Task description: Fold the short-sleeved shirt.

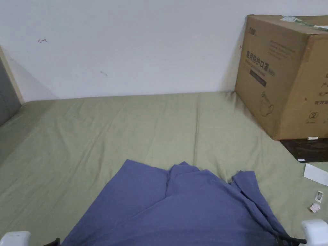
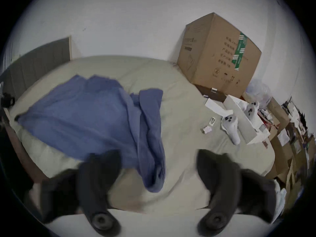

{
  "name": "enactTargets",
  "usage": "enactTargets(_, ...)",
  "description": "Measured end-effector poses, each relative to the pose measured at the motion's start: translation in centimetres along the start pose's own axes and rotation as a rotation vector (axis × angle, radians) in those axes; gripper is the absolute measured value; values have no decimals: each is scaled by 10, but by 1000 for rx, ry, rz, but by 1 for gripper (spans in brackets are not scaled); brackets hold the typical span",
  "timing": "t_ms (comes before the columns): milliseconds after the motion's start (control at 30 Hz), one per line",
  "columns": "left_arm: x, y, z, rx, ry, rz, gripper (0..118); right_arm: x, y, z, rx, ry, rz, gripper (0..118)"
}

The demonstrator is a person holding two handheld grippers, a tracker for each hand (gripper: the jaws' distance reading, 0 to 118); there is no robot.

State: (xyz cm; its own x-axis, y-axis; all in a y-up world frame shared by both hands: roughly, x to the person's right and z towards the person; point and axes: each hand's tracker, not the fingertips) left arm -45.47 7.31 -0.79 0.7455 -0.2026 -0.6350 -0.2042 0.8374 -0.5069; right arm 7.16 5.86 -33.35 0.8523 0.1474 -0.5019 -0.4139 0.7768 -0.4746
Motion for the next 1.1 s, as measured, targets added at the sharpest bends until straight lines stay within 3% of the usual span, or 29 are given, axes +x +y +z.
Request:
enactTargets(33,2,3,0,14,-2,-7,116,-1,10,9,43,-10,-34,104)
enactTargets(200,26,79,76,222,-43,144,115,-22,79,60,300,15,-159,104)
enactTargets(233,30,95,92,261,-74,173,108,-30,94,72,350,32,-168,104)
enactTargets(267,35,106,106,301,-64,175,93,-37,106,81,397,32,-181,102)
enactTargets(300,26,106,100,352,-44,168,62,-44,119,90,440,30,-190,93)
enactTargets(333,29,114,111,409,-7,140,3,-51,131,98,457,82,-178,60)
enactTargets(367,33,120,118,446,34,105,0,-59,140,103,481,93,-163,25)
enactTargets(400,36,125,126,506,111,83,0,-69,147,106,505,64,-137,6)
enactTargets(433,29,118,120,495,65,86,0,-76,152,108,536,56,-129,6)
enactTargets(500,19,119,123,484,10,104,0,-85,159,111,540,148,-104,0)
enactTargets(567,21,121,136,507,10,114,0,-100,161,112,560,118,-67,0)
enactTargets(633,10,115,137,484,2,144,0,-109,163,108,549,151,-34,0)
enactTargets(767,-10,94,124,397,-4,145,0,-126,163,95,542,156,-30,0)
enactTargets(867,-24,68,104,297,-23,158,0,-141,159,82,501,176,1,0)
enactTargets(967,-36,38,68,51,-98,198,0,-157,154,67,457,199,43,0)
enactTargets(1000,-38,23,56,-1,-107,201,13,-162,153,63,444,210,61,0)
enactTargets(1033,-38,8,45,-50,-118,184,70,-167,151,58,432,216,69,0)
enactTargets(1067,-36,-3,34,-109,-129,157,116,-171,149,54,421,222,75,0)
enactTargets(1100,-34,-16,18,-201,-139,127,115,-176,146,50,403,234,81,0)
